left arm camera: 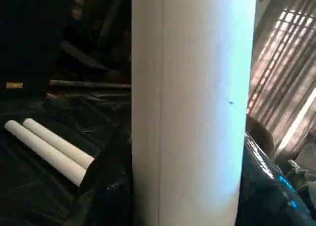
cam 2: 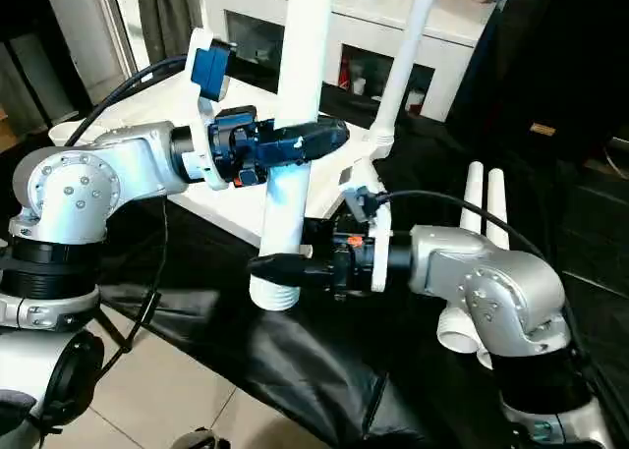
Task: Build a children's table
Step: Pick table leg
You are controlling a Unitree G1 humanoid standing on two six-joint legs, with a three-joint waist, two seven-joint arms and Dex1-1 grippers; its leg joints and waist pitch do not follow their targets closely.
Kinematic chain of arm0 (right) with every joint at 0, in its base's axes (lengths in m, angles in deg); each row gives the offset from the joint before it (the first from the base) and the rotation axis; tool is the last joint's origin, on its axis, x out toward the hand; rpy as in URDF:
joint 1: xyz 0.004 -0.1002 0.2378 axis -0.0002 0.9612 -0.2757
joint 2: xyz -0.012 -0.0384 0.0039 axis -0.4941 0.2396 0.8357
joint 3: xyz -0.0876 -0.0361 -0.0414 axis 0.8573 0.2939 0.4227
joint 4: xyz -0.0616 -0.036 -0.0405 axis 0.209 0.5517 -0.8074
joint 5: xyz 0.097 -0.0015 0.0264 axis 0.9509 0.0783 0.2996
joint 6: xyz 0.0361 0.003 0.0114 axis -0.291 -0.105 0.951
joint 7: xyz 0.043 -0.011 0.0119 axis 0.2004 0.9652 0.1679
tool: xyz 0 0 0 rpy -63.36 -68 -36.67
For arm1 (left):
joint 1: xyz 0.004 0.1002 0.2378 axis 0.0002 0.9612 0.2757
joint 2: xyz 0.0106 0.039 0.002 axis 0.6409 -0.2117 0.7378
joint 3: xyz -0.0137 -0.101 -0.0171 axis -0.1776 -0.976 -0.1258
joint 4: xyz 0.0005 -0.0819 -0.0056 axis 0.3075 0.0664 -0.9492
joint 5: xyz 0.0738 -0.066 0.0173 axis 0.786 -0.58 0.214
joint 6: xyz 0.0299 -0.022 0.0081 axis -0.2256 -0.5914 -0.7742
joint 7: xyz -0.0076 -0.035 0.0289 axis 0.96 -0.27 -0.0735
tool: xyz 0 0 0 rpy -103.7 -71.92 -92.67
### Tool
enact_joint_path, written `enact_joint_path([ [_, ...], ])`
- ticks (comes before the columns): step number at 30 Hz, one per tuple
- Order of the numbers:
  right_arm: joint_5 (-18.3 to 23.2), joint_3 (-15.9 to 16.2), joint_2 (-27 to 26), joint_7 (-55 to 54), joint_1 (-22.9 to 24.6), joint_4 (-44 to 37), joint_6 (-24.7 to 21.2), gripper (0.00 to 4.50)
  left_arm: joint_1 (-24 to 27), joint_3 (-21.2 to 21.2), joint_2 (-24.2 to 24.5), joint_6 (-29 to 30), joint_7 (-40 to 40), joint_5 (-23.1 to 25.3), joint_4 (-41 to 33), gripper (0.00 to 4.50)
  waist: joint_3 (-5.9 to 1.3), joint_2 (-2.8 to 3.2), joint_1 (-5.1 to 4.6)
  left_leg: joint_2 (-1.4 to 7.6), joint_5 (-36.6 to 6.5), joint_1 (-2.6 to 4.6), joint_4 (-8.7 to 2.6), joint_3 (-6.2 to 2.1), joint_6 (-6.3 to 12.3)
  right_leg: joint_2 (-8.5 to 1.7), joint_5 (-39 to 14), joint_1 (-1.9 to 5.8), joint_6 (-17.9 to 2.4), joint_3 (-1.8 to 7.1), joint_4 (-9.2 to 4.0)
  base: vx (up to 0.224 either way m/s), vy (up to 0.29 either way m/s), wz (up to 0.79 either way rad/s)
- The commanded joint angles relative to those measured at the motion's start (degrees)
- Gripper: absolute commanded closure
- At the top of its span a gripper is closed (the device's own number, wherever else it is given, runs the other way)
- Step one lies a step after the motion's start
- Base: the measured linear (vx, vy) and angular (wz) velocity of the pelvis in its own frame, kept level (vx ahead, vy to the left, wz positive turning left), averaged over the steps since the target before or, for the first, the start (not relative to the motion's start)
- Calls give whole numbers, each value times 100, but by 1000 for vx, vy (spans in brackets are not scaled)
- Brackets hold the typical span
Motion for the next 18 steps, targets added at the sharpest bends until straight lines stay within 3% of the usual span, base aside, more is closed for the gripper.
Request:
enact_joint_path([
  [1, 120, -54, -10, -64, -64, 70, -72, 75, -83, 57, -6, -26, -47, -45, -120, 265, -446, -51, 21, 170, -757, 48, -349, -39, -107, -451, -1380, 321, -792, 261, -396, 0, 0, 0],
  [11, 170, -118, -177, -161, -147, 226, -162, 75, -87, 25, -43, -107, -93, -29, -109, 265, -446, -31, 33, 167, -782, 47, -352, -40, -140, -454, -1465, 319, -740, 261, -402, 0, 0, 0],
  [18, 219, -120, -215, -230, -138, 260, -160, 145, -111, -4, -76, -121, -76, -48, -81, 265, -452, -14, 50, 168, -783, 51, -351, -42, -168, -452, -1425, 317, -743, 260, -401, 0, 0, 0],
])
